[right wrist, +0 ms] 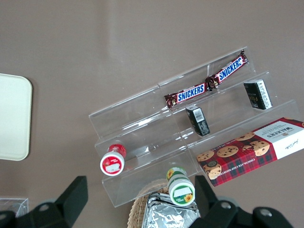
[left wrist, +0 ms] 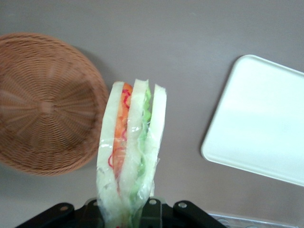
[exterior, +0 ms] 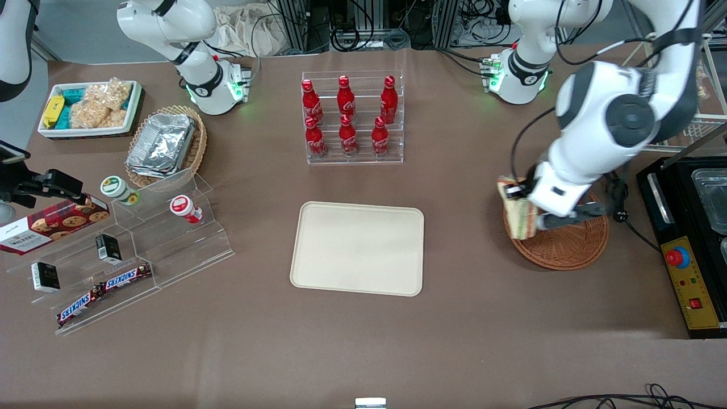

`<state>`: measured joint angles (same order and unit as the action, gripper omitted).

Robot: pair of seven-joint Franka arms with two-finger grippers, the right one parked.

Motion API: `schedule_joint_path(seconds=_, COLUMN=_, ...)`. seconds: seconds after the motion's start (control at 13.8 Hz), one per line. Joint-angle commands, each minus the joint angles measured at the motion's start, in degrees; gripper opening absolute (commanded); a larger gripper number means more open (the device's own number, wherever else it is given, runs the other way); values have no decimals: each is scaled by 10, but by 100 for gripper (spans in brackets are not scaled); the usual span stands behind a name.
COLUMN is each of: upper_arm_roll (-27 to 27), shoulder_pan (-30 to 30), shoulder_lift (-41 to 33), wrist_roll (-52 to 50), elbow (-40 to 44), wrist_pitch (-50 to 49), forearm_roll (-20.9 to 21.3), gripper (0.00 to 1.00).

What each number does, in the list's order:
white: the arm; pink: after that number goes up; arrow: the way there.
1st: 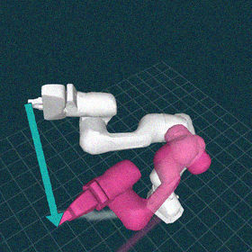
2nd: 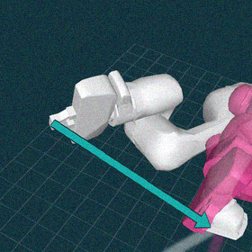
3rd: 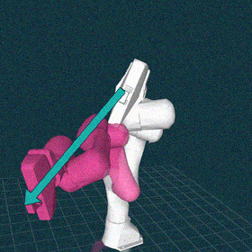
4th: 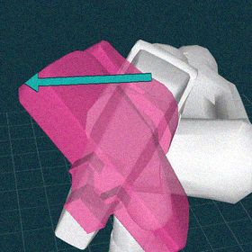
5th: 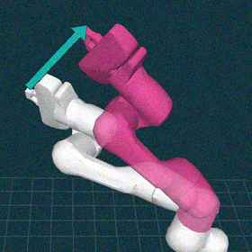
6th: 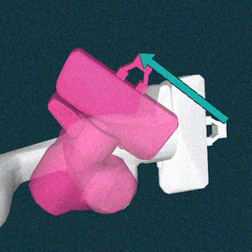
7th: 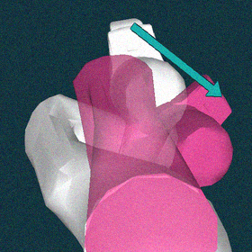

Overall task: Place sandwich from basket to tray
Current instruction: 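Lift the sandwich and carry it with the left gripper over the cream tray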

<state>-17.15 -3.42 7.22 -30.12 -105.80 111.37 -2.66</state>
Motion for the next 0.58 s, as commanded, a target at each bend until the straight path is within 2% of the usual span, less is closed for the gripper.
schedule_joint_path(seconds=0.0, upper_arm_roll=-41, shoulder_pan=-4, shoulder_lift=53, wrist_roll=-16, elbow=43, wrist_pitch=26, forearm_roll=4, gripper=0)
schedule_joint_path(seconds=0.29, upper_arm_roll=-46, shoulder_pan=-71, shoulder_lift=110, wrist_roll=-17, elbow=43, wrist_pitch=123, forearm_roll=13, gripper=0)
schedule_joint_path(seconds=0.51, upper_arm_roll=-46, shoulder_pan=-111, shoulder_lift=184, wrist_roll=-18, elbow=47, wrist_pitch=212, forearm_roll=77, gripper=0)
